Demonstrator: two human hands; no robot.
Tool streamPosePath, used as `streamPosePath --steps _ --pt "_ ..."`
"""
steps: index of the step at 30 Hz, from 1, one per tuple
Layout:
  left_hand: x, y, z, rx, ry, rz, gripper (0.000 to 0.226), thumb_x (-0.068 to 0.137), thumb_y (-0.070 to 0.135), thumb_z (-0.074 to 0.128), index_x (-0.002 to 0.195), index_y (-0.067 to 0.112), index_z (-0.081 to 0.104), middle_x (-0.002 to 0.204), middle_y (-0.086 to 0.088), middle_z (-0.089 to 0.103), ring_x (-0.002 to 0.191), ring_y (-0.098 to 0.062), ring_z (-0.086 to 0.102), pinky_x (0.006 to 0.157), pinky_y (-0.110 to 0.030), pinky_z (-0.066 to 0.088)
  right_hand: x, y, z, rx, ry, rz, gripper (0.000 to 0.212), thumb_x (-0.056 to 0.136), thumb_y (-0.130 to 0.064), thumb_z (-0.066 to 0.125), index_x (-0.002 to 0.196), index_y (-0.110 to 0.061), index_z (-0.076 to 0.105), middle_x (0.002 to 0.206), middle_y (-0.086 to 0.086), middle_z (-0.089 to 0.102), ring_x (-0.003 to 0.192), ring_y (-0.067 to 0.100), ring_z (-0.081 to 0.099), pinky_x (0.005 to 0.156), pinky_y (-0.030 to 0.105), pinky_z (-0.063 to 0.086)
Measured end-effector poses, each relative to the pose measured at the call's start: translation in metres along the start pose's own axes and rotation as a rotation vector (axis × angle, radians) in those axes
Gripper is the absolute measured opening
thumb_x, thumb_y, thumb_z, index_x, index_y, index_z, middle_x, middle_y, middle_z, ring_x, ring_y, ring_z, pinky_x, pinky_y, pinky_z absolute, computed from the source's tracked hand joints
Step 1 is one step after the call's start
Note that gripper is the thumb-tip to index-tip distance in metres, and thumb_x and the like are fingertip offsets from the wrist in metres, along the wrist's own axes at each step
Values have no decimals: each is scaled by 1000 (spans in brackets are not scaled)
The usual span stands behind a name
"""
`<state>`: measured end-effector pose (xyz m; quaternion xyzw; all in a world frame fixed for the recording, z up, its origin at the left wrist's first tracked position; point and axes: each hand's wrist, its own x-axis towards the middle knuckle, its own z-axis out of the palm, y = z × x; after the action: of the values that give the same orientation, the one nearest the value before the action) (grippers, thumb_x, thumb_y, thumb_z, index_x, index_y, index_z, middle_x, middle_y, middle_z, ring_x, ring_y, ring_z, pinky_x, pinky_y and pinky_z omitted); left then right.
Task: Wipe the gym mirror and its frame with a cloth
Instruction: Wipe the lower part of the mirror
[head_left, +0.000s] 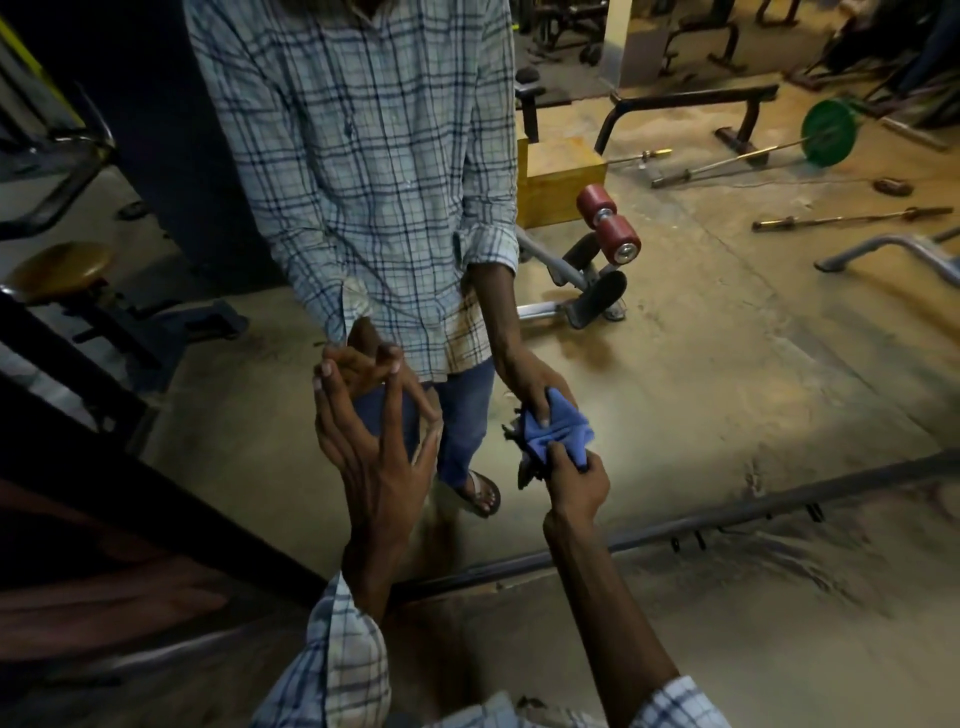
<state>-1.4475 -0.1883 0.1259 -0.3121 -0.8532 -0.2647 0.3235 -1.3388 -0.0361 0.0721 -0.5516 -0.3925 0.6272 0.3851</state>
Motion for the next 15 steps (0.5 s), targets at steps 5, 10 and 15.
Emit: streamPosePath --steps 5,10,15 --pt "-2 16 6 -30 30 -78 100 84 49 84 161 17 27 165 -34 11 155 -49 12 123 -59 21 -32 -61 24 97 -120 -281 19 86 -6 77 83 -4 59 76 12 60 69 14 57 67 35 52" --pt "-5 44 12 -95 12 -29 107 85 44 84 165 34 14 165 -32 13 155 -48 12 124 -54 17 -49 -99 26 122 -249 -580 18 82 -6 77 92 -2 62 81 8 65 75 27 64 70 36 56" --pt "-13 62 25 -84 -48 -41 127 75 46 90 165 38 0 166 -31 11 155 -48 13 123 -50 14 14 -19 -19 5 -59 -243 25 64 -27 75 73 -11 57 69 7 60 66 15 53 67 42 52"
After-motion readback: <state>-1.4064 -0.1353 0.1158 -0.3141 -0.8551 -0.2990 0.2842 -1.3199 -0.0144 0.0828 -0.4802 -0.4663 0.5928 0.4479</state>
